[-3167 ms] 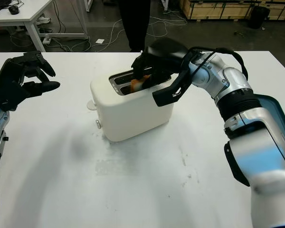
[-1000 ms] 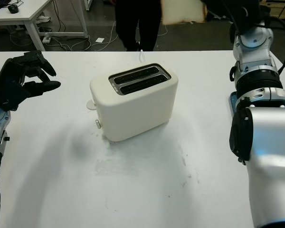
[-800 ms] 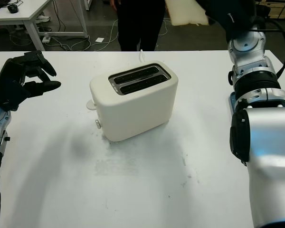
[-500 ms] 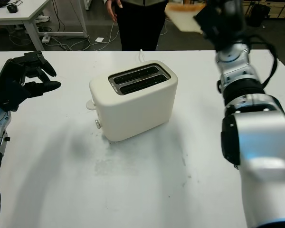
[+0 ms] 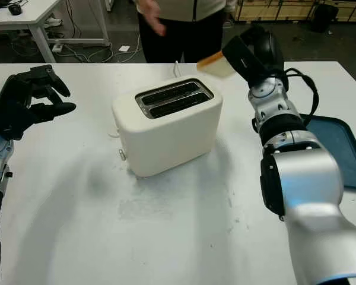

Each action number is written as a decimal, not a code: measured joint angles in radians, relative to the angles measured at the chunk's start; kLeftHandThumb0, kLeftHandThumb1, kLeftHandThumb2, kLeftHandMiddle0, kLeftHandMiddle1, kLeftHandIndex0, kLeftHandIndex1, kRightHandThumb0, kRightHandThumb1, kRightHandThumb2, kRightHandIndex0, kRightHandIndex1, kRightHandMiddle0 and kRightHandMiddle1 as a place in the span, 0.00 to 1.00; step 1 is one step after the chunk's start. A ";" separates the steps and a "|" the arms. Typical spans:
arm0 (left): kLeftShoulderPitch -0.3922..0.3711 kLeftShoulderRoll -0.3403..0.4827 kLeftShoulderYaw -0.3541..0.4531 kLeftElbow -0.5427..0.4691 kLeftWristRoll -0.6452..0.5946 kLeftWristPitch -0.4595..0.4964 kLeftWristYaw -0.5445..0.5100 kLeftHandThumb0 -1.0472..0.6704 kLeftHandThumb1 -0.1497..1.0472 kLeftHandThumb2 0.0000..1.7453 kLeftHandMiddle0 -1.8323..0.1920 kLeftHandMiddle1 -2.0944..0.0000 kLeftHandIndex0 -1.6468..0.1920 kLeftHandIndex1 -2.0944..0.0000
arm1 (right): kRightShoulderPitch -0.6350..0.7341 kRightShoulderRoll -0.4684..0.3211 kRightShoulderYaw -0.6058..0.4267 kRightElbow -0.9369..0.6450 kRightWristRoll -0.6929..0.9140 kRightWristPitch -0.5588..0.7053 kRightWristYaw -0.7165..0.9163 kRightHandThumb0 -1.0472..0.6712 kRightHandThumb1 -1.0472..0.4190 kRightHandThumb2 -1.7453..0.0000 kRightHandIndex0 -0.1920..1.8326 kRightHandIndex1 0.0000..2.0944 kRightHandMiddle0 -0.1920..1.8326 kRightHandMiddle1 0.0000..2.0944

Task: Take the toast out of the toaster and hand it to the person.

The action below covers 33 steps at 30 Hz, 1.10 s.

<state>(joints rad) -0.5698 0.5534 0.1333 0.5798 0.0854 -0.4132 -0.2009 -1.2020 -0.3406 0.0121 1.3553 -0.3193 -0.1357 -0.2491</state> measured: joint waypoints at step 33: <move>0.000 -0.001 0.000 0.011 0.000 -0.003 0.000 0.00 0.81 0.00 0.55 0.27 0.55 0.27 | 0.019 0.010 -0.109 0.000 0.070 0.022 -0.044 0.50 0.09 0.92 0.42 0.83 0.45 0.68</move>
<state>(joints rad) -0.5699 0.5522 0.1331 0.5904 0.0850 -0.4159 -0.2008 -1.1834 -0.3303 -0.0973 1.3558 -0.2496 -0.1137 -0.2932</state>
